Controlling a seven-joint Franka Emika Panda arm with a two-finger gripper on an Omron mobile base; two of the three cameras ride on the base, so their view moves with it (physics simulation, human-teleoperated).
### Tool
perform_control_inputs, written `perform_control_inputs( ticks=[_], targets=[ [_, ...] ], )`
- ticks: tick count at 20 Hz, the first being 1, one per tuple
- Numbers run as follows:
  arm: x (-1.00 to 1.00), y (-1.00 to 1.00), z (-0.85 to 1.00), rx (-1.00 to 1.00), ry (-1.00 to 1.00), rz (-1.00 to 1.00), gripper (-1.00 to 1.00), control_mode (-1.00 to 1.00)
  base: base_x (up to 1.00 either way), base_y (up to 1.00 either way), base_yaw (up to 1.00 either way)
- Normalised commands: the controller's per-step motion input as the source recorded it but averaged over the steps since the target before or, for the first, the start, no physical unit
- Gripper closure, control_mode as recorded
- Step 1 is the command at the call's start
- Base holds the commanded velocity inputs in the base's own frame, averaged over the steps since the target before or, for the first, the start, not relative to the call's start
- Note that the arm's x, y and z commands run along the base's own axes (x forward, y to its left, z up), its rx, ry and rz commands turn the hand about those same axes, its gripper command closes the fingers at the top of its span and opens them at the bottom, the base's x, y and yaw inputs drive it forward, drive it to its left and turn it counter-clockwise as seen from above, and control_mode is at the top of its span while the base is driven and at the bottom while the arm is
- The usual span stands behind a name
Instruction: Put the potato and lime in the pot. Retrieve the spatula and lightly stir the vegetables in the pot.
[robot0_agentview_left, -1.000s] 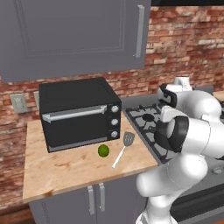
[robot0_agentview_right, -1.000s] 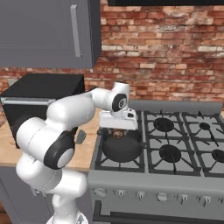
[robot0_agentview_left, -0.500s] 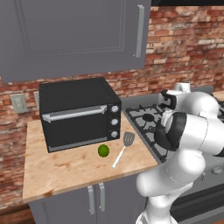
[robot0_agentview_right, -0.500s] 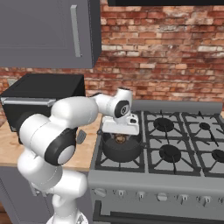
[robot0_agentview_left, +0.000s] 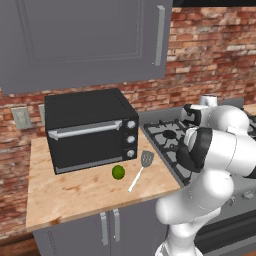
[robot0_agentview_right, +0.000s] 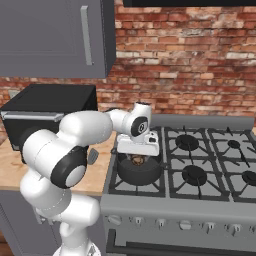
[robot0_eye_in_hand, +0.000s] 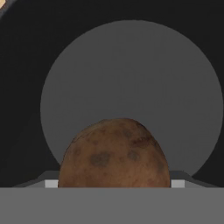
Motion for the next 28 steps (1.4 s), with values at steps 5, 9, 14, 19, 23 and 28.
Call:
perform_control_inputs(
  ticks=[5,9,14,19,23,28],
  targets=[
    [0.0,0.0,0.0,0.0,0.0,-0.01,-1.0,-1.0,0.0,0.0,0.0],
    [0.03,0.0,0.0,0.0,0.0,0.0,-1.0,-1.0,0.0,0.0,0.0],
    [0.03,0.0,0.12,0.0,0.01,0.0,-1.0,-1.0,0.0,0.0,0.0],
    [-0.04,0.0,0.49,0.0,-0.01,0.0,-1.0,-1.0,0.0,0.0,0.0],
    [-0.49,0.17,0.65,0.0,-0.09,0.0,-1.0,-1.0,0.0,0.0,0.0],
    [-0.53,0.65,0.32,0.0,-0.04,0.04,-1.0,-1.0,0.0,0.0,0.0]
  ],
)
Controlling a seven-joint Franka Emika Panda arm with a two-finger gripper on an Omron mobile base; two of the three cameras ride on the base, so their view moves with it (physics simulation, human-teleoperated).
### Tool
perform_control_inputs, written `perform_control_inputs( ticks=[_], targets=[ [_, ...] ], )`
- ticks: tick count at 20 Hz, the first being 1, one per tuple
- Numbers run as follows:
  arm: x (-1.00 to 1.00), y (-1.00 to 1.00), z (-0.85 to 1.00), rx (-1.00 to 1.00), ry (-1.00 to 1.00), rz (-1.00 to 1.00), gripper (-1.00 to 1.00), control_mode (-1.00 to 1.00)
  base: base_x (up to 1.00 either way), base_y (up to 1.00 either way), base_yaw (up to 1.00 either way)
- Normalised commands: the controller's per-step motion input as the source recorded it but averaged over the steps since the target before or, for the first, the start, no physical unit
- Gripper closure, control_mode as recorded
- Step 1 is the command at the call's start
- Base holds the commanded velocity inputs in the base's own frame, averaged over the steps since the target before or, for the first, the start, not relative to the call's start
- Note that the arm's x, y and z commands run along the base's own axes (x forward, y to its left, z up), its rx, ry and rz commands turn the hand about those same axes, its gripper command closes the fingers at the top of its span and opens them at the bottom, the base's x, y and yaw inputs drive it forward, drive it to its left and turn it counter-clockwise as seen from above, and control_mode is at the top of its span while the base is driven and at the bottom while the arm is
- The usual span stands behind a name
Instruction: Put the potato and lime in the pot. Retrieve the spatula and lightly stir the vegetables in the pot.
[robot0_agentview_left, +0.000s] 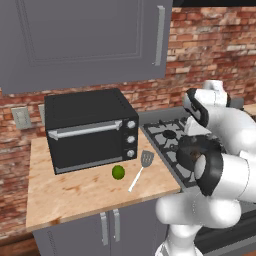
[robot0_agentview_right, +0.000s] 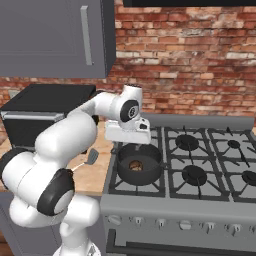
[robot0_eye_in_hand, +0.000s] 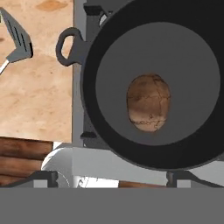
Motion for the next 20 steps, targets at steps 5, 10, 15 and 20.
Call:
perform_control_inputs(
  ticks=[5,10,15,20],
  targets=[
    [-0.4,0.84,0.29,0.0,-0.02,0.06,-1.0,-1.0,0.0,0.0,0.0],
    [-0.23,1.0,0.15,0.0,-0.03,0.05,-1.0,-1.0,0.0,0.0,0.0],
    [-0.29,1.0,0.03,0.0,-0.08,0.09,-1.0,-1.0,0.0,0.0,0.0],
    [-0.35,1.0,0.13,0.0,-0.01,0.11,-1.0,-1.0,0.0,0.0,0.0]
  ],
)
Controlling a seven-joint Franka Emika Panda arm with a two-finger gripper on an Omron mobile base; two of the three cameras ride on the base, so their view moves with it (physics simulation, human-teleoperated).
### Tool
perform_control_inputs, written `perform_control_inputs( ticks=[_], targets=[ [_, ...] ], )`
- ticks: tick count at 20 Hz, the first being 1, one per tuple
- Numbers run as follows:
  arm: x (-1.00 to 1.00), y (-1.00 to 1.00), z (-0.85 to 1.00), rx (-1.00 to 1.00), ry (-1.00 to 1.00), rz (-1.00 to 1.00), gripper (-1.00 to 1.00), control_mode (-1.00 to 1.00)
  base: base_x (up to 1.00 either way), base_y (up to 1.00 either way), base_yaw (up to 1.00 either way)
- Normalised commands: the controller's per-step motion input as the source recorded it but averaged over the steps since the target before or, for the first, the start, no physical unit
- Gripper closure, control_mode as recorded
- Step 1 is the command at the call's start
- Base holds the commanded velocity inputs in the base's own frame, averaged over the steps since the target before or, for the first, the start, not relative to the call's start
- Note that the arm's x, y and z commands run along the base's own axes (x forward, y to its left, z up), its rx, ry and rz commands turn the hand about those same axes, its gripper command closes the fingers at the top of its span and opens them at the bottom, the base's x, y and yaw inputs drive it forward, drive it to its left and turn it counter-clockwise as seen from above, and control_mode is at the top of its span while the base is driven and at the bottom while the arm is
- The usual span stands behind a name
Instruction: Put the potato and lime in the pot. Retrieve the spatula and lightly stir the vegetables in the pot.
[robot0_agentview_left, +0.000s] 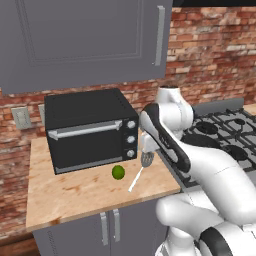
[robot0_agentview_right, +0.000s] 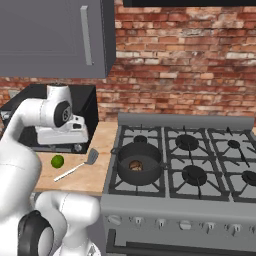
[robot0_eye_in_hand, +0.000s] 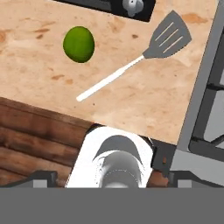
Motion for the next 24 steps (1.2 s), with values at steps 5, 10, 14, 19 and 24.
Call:
perform_control_inputs(
  ticks=[5,10,14,19,24],
  targets=[
    [-0.2,1.0,0.07,0.0,-0.07,0.08,-1.0,-1.0,0.0,0.0,0.0],
    [0.06,0.91,0.0,0.0,-0.14,0.0,-1.0,-1.0,0.0,0.0,0.0],
    [0.61,0.12,-0.33,0.04,-0.08,-0.23,-1.0,-1.0,0.0,0.0,0.0],
    [0.37,0.0,-0.17,0.13,0.0,-0.39,-1.0,-1.0,0.0,0.0,0.0],
    [0.23,-0.05,-0.1,0.11,0.21,-0.24,-1.0,-1.0,0.0,0.0,0.0]
  ],
)
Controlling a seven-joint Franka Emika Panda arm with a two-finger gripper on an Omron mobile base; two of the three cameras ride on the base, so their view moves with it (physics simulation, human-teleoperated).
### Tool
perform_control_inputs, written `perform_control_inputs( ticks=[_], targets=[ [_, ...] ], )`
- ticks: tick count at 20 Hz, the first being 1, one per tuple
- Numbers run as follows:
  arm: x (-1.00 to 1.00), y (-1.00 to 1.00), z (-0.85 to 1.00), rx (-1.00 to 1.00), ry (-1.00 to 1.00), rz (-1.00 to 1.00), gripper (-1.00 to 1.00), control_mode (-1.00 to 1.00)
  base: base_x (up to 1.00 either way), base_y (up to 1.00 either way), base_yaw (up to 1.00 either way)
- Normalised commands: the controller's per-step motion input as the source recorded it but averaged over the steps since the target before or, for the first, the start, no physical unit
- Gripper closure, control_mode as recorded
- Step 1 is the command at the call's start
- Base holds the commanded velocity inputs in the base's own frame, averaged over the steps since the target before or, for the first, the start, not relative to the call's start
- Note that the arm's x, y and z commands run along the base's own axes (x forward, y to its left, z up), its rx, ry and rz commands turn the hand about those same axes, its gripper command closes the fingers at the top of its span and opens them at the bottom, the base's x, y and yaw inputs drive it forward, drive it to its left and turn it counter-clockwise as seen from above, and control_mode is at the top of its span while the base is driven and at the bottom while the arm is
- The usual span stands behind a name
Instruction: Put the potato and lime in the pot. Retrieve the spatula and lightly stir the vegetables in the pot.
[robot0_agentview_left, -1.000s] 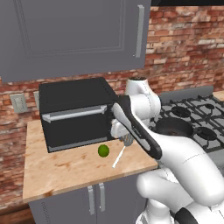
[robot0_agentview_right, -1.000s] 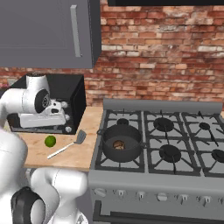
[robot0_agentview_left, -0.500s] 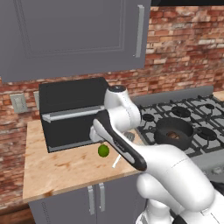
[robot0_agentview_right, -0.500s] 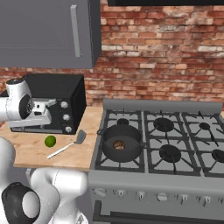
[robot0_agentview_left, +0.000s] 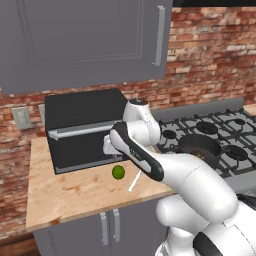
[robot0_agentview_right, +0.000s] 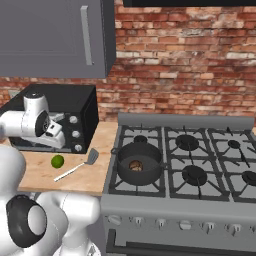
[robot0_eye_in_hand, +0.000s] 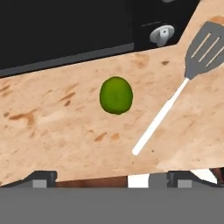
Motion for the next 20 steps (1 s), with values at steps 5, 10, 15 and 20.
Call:
perform_control_inputs(
  ticks=[5,10,15,20],
  targets=[
    [0.13,0.0,-0.24,0.0,0.02,0.02,-1.0,-1.0,0.0,0.0,0.0],
    [0.3,-0.01,-0.44,-0.05,0.0,0.05,-1.0,-1.0,0.0,0.0,0.0],
    [0.1,0.0,-0.49,-0.07,0.0,0.05,-1.0,-1.0,0.0,0.0,0.0],
    [0.0,0.16,-0.47,-0.07,-0.02,0.09,-1.0,-1.0,0.0,0.0,0.0]
  ],
)
